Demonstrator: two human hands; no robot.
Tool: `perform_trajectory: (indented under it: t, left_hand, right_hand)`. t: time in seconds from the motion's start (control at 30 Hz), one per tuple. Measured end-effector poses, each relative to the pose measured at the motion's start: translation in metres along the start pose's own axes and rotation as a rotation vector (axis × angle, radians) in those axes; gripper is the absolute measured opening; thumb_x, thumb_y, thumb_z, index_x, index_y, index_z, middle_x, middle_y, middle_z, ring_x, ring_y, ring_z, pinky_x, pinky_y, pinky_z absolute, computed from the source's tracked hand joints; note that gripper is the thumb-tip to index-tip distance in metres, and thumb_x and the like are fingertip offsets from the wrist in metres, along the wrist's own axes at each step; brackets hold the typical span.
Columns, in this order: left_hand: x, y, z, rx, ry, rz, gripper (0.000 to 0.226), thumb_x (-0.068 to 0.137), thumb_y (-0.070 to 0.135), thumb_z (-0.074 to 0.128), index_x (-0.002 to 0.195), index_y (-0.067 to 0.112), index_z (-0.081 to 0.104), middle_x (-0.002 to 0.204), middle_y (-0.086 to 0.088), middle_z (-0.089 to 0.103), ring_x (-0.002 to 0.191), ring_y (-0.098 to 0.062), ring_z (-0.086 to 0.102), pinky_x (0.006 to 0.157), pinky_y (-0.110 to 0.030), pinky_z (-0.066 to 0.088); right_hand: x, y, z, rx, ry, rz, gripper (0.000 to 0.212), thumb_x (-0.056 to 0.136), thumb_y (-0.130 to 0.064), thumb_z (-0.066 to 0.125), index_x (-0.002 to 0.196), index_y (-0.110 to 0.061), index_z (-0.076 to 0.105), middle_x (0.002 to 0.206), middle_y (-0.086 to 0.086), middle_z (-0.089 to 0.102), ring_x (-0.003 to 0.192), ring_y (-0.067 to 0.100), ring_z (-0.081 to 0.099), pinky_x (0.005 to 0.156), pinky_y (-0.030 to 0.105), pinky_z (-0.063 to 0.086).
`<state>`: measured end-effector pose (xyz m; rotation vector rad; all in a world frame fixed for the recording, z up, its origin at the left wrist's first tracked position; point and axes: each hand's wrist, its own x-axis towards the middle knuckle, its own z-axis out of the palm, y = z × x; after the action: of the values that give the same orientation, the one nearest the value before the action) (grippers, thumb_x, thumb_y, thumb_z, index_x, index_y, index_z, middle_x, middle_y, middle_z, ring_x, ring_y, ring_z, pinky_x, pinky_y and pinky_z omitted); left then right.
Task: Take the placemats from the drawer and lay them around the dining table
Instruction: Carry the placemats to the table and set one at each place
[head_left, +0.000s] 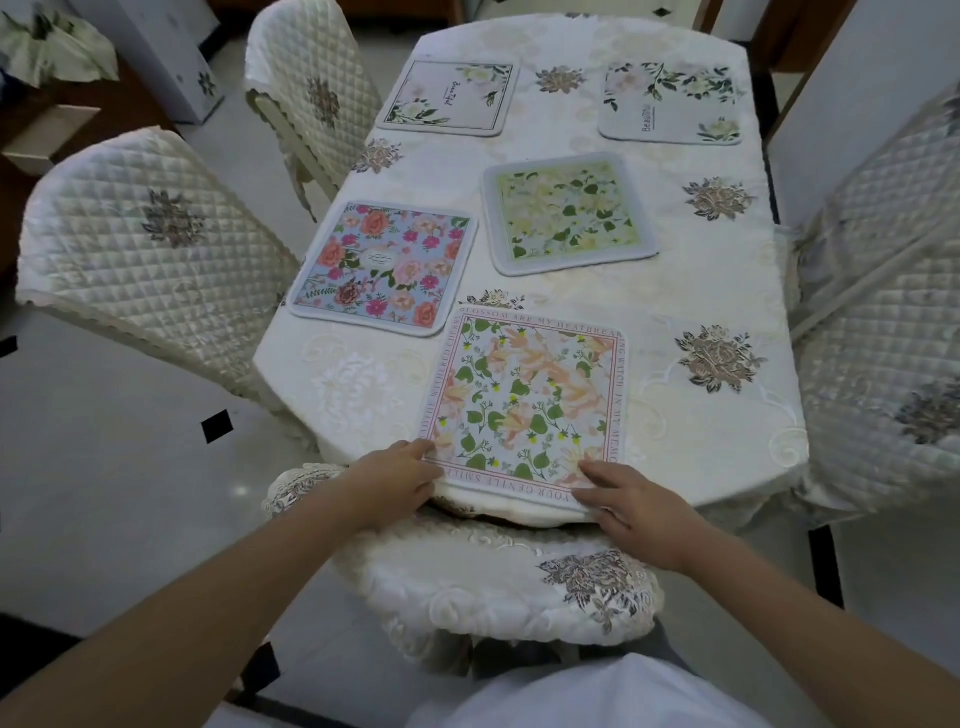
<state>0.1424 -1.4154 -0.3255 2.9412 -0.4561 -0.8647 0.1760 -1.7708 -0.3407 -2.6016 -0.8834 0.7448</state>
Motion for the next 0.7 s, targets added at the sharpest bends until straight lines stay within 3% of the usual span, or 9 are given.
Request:
perform_trajectory:
  t: [0.17, 0.33, 0.4, 0.5, 0.7]
  left_hand:
    - [0.014, 0.033, -0.008, 0.020, 0.057, 0.079, 0.039, 0.102, 0.034, 0.035, 0.137, 0.021, 0.046, 0.150, -0.008, 0.033, 0.127, -0.027, 0.041, 0.096, -0.042, 0.047]
    - [0.028, 0.070, -0.006, -0.014, 0.029, 0.147, 0.037, 0.101, 0.034, 0.039, 0.133, 0.019, 0.049, 0.141, -0.011, 0.038, 0.123, -0.028, 0.040, 0.096, -0.044, 0.044]
    - [0.027, 0.070, -0.004, -0.012, 0.029, 0.151, 0.037, 0.101, 0.034, 0.039, 0.133, 0.019, 0.050, 0.146, -0.011, 0.035, 0.128, -0.028, 0.036, 0.096, -0.042, 0.044]
    - [0.021, 0.058, -0.001, -0.025, 0.038, 0.153, 0.034, 0.100, 0.033, 0.040, 0.128, 0.018, 0.053, 0.152, -0.010, 0.030, 0.134, -0.027, 0.032, 0.098, -0.042, 0.043]
    - [0.008, 0.020, 0.001, -0.041, 0.017, 0.119, 0.037, 0.101, 0.034, 0.041, 0.135, 0.026, 0.052, 0.155, -0.005, 0.028, 0.140, -0.024, 0.028, 0.105, -0.042, 0.042]
  right_hand:
    - [0.021, -0.028, -0.006, 0.024, -0.006, -0.030, 0.039, 0.102, -0.037, 0.039, 0.139, -0.032, 0.051, 0.157, -0.007, 0.030, 0.142, 0.013, 0.023, 0.112, 0.035, 0.031]
    - [0.042, -0.065, 0.002, 0.005, -0.053, -0.081, 0.040, 0.102, -0.033, 0.038, 0.139, -0.029, 0.051, 0.159, 0.000, 0.026, 0.144, 0.018, 0.021, 0.116, 0.040, 0.018]
    - [0.043, -0.067, 0.003, -0.027, -0.065, -0.078, 0.041, 0.102, -0.033, 0.036, 0.140, -0.028, 0.051, 0.160, -0.001, 0.022, 0.146, 0.018, 0.018, 0.117, 0.041, 0.011]
    - [0.038, -0.055, 0.006, -0.042, -0.066, -0.134, 0.055, 0.095, -0.040, 0.022, 0.140, -0.028, 0.051, 0.160, 0.001, 0.024, 0.147, 0.021, 0.019, 0.119, 0.040, 0.018]
    - [0.021, -0.020, 0.003, -0.049, -0.066, -0.155, 0.042, 0.102, -0.033, 0.037, 0.143, -0.030, 0.047, 0.161, -0.005, 0.021, 0.148, 0.013, 0.015, 0.120, 0.028, 0.008]
